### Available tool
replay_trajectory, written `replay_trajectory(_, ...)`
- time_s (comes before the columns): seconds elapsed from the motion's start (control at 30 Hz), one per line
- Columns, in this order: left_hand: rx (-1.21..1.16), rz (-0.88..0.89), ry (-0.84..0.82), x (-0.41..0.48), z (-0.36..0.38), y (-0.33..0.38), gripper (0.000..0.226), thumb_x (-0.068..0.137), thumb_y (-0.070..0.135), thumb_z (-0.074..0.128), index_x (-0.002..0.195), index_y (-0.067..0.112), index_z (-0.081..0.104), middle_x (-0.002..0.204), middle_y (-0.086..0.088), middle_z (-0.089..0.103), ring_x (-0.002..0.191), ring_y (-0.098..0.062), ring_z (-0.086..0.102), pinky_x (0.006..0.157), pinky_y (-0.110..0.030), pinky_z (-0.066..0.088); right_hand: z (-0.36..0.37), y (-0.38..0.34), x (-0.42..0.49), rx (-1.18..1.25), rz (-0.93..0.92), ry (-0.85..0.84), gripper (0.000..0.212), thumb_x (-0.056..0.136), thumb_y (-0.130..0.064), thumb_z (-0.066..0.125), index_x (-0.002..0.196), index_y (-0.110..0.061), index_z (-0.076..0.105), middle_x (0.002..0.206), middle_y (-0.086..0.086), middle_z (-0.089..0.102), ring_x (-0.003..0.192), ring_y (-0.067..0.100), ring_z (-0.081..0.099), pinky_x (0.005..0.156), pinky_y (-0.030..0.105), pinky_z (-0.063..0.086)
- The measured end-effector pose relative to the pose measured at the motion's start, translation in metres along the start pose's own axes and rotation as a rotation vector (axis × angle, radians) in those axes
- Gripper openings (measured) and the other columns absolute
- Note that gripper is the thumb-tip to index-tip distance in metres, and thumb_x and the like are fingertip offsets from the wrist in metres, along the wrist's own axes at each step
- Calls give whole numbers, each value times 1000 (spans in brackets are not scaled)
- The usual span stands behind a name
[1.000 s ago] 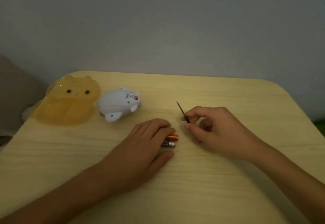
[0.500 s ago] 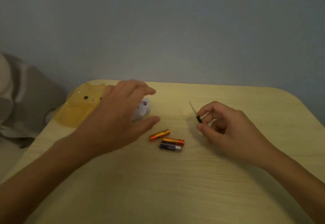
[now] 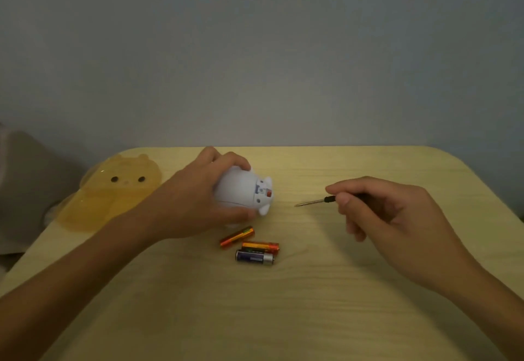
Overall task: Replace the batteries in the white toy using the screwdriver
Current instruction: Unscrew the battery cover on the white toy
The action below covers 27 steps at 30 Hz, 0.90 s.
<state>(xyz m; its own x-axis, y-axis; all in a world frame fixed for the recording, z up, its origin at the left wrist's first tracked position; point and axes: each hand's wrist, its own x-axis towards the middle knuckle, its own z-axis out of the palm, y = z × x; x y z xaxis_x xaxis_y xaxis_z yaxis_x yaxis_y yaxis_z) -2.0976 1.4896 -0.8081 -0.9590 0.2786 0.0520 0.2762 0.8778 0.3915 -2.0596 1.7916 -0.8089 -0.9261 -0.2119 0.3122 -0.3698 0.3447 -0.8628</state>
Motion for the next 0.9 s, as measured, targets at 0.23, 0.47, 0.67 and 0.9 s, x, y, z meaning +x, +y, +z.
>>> replay_trajectory(0.23,-214,133,92,26,26,9,75,61,77,75,127,51,52,127,26,53,109,5,55,79,-22,51,-4,6,-1,24,12,102,13,92,-7,71,96,-17,75,78,0,78,63,17,75,59,22,58)
replay_trajectory(0.47,-348,188,245,19,49,9,68,65,51,90,122,49,53,126,40,49,112,13,52,77,-6,46,9,7,5,-47,-91,158,10,90,-7,75,97,-12,79,71,-3,79,63,7,76,60,15,57)
replay_trajectory(0.67,-352,243,283,19,54,9,71,65,46,93,124,39,56,127,21,55,113,6,55,82,-5,41,14,8,5,-102,-134,141,11,89,-8,76,100,-10,79,72,-6,79,64,3,76,61,13,57)
replay_trajectory(0.9,-343,257,296,19,57,8,71,66,45,94,125,40,55,126,17,55,112,3,56,82,-6,41,13,7,2,-205,-185,163,11,88,-9,77,99,-13,80,71,-8,78,64,-3,75,63,10,56)
